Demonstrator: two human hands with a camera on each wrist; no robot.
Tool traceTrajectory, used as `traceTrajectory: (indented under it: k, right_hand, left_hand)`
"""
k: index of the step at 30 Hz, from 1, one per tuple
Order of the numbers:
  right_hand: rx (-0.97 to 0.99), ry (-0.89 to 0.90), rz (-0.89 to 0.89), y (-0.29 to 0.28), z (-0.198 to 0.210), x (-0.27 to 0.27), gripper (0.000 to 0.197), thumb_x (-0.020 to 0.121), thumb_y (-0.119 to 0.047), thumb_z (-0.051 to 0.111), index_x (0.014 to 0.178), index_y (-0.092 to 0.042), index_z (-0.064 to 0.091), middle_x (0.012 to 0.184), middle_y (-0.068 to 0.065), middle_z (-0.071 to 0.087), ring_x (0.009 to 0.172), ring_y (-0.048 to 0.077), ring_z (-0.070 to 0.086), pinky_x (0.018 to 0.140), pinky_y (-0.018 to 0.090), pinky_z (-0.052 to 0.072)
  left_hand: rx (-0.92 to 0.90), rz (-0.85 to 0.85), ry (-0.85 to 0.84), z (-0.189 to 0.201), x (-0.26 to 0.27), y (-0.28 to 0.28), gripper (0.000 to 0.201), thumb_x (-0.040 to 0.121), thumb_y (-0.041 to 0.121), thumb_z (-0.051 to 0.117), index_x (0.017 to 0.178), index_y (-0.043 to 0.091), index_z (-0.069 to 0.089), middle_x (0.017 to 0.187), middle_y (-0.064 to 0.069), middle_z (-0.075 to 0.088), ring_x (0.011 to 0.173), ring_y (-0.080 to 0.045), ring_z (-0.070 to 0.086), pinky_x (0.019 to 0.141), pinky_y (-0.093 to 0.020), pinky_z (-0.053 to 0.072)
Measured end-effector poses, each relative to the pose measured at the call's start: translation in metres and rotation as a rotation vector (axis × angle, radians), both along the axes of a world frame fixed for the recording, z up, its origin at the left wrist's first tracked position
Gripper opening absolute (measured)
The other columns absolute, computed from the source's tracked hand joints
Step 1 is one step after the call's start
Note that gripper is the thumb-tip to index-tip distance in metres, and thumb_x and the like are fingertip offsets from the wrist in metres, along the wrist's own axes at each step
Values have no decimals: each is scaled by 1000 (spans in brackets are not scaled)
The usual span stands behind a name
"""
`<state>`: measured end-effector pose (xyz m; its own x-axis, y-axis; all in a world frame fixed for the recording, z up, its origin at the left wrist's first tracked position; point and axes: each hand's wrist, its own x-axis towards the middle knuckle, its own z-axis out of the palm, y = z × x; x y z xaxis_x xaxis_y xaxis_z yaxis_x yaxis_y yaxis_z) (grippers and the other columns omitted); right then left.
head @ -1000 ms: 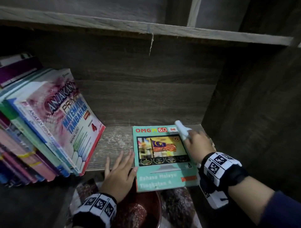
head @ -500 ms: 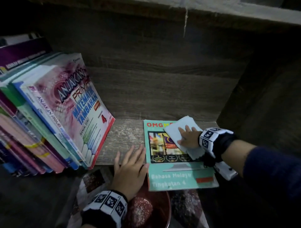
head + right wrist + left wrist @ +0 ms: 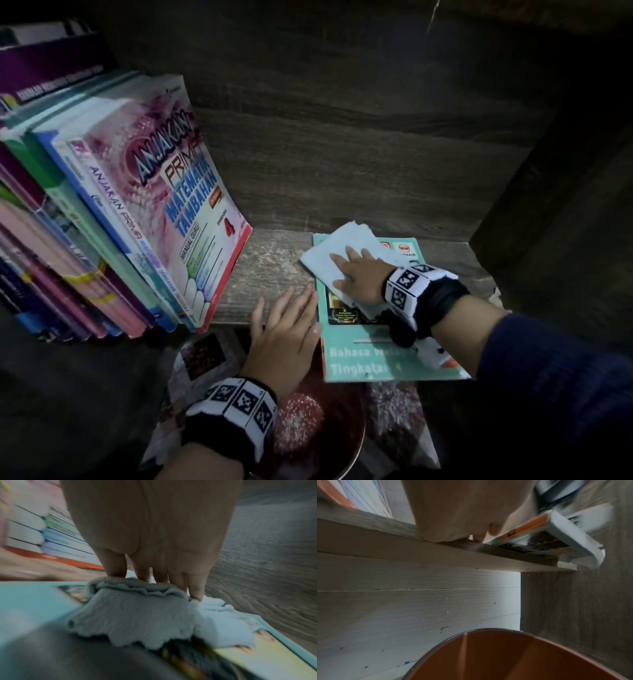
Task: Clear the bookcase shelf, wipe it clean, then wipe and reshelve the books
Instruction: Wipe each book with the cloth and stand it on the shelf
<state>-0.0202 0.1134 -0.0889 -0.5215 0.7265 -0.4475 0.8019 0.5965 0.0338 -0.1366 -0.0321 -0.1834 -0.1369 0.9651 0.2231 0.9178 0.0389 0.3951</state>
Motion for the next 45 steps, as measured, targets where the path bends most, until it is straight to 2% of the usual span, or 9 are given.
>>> traceTrajectory:
  k: [7, 10, 15, 17, 20, 26, 37, 41, 45]
  right_hand:
    - [-74, -20, 47, -77, 1, 65, 65, 99, -55, 14, 153, -27, -8, 161, 7, -13, 148, 32, -8, 119, 46, 6]
    - [-77, 9, 119, -107, -7, 90, 102, 63, -77, -25, 152, -31, -11, 161, 5, -14, 148, 31, -11, 119, 44, 3]
    - [-66, -57, 18, -106, -13, 127, 128, 39, -82, -41, 152, -29, -11, 160, 8, -15, 148, 30, -10, 119, 40, 1]
    - [-26, -70, -105, -80, -14, 133, 126, 44, -84, -36, 153, -27, -10, 160, 10, -12, 148, 31, -6, 119, 40, 4]
    - [24, -62, -231, -26, -16, 128, 77, 90, -68, 2, 154, -26, -6, 161, 11, -6, 148, 31, -1, 119, 44, 6]
    - [157, -107, -156, 49, -21, 81, 63, 100, -54, 16, 154, -26, -3, 162, 8, -4, 148, 28, 0, 118, 48, 8]
    - [30, 25, 181, -71, -18, 75, 78, 83, -63, -9, 152, -28, -11, 160, 5, -15, 148, 24, -11, 118, 42, -3]
    - [102, 47, 235, -99, -28, 108, 91, 82, -68, -20, 154, -22, 11, 159, 15, 11, 146, 36, 16, 115, 49, 17]
    - [23, -80, 108, -81, -24, 137, 119, 48, -82, -37, 152, -29, -12, 160, 10, -12, 149, 28, -5, 120, 42, 7]
  left_hand:
    - [52, 3, 18, -7, -1, 1, 50, 98, 37, 26, 139, 26, 52, 146, 15, 45, 137, -6, 26, 114, -39, 1]
    - [36, 17, 18, -7, 0, 1, 54, 96, 40, 22, 142, 28, 49, 148, 18, 40, 137, -3, 23, 114, -38, -3]
    - [79, 42, -27, -9, 2, 4, 63, 92, 49, 8, 147, 35, 35, 150, 28, 21, 135, 12, 3, 113, -33, -15]
    - [72, 34, -27, -11, 2, 5, 59, 95, 47, 12, 145, 33, 41, 150, 24, 28, 137, 6, 11, 113, -33, -13]
    - [91, 21, -25, -13, 1, 6, 51, 98, 39, 24, 139, 27, 52, 146, 18, 41, 135, -4, 26, 113, -35, -4]
    - [123, 10, -7, -13, -1, 6, 49, 98, 35, 27, 137, 25, 54, 144, 14, 47, 135, -7, 29, 112, -35, 0]
    - [141, 45, -29, -13, 0, 8, 55, 90, 34, 24, 135, 28, 55, 143, 15, 47, 135, -2, 24, 113, -37, 5]
    - [15, 58, -59, -3, 0, 7, 64, 88, 41, 10, 147, 39, 33, 150, 28, 22, 138, 8, 10, 116, -34, -9]
    - [-90, 38, -58, 4, -1, 6, 62, 90, 37, 12, 151, 40, 22, 155, 28, 12, 144, 3, 3, 115, -33, -17]
